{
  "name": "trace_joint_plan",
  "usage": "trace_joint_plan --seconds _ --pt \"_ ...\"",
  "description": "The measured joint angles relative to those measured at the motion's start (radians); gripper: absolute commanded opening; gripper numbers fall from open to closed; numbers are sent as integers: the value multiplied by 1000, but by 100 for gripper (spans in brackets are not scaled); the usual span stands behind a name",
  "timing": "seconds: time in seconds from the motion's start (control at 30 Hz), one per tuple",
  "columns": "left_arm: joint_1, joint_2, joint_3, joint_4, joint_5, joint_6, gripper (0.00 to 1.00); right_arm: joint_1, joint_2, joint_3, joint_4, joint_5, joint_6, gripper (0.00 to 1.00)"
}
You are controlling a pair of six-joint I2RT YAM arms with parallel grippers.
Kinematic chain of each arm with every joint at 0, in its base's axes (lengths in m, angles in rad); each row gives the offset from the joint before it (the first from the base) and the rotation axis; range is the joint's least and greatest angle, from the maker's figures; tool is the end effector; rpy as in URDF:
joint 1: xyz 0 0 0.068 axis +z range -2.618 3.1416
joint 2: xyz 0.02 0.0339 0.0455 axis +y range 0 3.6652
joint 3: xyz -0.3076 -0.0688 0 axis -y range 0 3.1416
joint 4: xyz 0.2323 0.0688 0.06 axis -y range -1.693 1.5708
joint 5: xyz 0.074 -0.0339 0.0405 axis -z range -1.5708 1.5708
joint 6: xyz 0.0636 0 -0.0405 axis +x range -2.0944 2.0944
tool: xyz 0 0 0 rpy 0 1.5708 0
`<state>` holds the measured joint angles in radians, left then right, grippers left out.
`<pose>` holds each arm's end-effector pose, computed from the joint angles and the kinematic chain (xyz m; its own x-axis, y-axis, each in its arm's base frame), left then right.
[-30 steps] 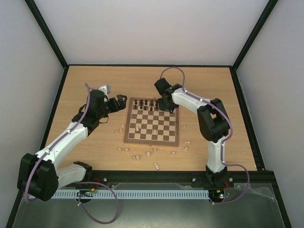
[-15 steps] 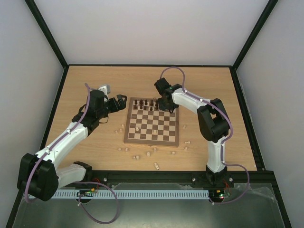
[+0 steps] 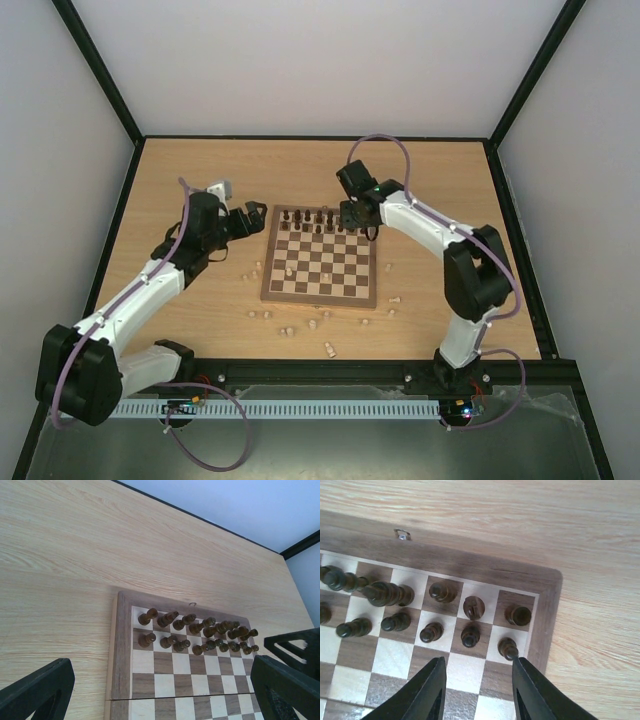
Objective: Set up the chess pieces on the board
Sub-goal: Pick up the chess piece at the center of the board.
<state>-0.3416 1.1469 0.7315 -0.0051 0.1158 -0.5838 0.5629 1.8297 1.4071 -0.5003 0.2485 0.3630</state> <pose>0.2382 -0.0925 0.2990 -0.5591 -0.3823 -0.7357 0.1486 0.8268 -0.5425 0.3611 0.2093 0.2621 -0.7695 -0.0786 -0.6338 -0.1267 0.9915 0.0310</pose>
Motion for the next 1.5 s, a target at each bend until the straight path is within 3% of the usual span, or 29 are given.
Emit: trace_joint_plan --seconds 0.1,0.13,0.17,0.83,1.03,1.2,1.5 --pt "0 -11 -9 9 4 2 100 0 -67 -37 18 1 5 57" --pt "0 -18 -15 16 8 3 99 0 -90 -51 27 1 6 83" --pt "0 -25 -22 21 13 5 100 0 -114 -65 33 1 12 100" --pt "-46 -278 -134 198 139 71 99 0 -506 -244 148 -75 56 99" --pt "-56 -259 -134 200 146 71 100 0 -495 -257 190 -146 80 98" --pt "-87 -248 -133 199 140 79 100 0 -447 -267 215 -293 95 100" --pt "-125 -228 -126 172 65 84 100 0 -452 -332 268 -458 134 91"
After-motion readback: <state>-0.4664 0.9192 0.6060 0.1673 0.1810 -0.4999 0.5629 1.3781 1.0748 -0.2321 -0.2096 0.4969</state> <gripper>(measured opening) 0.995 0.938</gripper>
